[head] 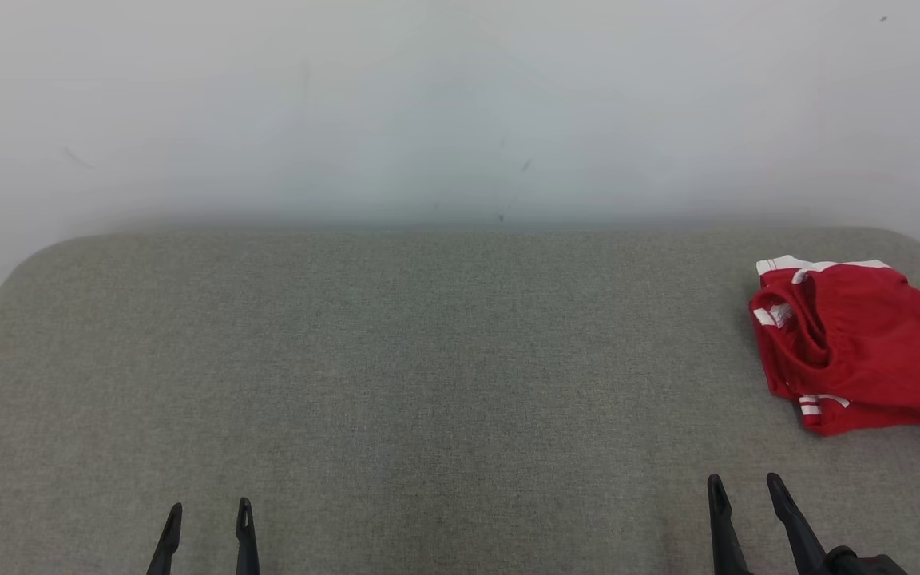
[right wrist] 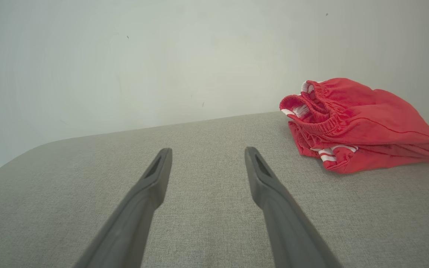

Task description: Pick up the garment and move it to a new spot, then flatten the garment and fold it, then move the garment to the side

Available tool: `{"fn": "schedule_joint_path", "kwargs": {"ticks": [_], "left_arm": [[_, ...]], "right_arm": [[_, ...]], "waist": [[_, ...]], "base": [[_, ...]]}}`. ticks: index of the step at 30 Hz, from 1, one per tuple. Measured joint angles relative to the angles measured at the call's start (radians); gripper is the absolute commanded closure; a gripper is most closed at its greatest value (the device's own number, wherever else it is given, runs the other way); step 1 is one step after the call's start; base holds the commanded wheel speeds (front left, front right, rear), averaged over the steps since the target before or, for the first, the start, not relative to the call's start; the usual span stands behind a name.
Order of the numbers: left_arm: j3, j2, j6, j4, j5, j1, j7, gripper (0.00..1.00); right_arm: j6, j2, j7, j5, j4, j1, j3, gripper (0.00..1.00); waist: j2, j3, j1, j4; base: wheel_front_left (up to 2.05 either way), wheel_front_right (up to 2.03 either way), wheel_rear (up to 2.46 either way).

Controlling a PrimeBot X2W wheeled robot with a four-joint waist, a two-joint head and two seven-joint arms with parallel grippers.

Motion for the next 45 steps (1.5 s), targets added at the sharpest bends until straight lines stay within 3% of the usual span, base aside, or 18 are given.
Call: {"fn": "schedule_joint_path", "kwargs": {"ticks": [7,8,14,31,45], "left_arm": [[0.000,0.000,0.002,-0.001,0.009,0.000,0.000,0.00],[0.000,0.000,0.001,0.004,0.008,0.000,0.000,1.00],[-0.001,-0.004,0.000,0.056,-0.005,0.015,0.012,1.00],[0.005,-0.005,-0.026,0.080,-0.338,-0.034,0.089,1.00],[0.007,-0.005,-0.043,0.095,-0.549,-0.077,0.140,1.00]], "right_arm": [[0.000,0.000,0.000,0.000,0.001,0.000,-0.003,0.00],[0.000,0.000,0.000,0.000,0.005,0.001,-0.003,1.00],[0.000,0.001,0.004,0.007,0.052,0.006,-0.001,1.00],[0.000,-0.007,0.069,0.330,0.052,-0.004,-0.027,1.00],[0.000,-0.016,0.112,0.538,0.046,-0.026,-0.048,1.00]], "waist": [[0.0000,0.002,0.0000,0.000],[0.0000,0.003,0.0000,0.001],[0.0000,0.003,0.0000,0.000],[0.0000,0.009,0.0000,-0.003],[0.0001,0.013,0.0000,-0.005]], "base": [[0.00,0.00,0.00],[0.00,0.00,0.00],[0.00,0.00,0.00],[0.00,0.00,0.00],[0.00,0.00,0.00]]}}
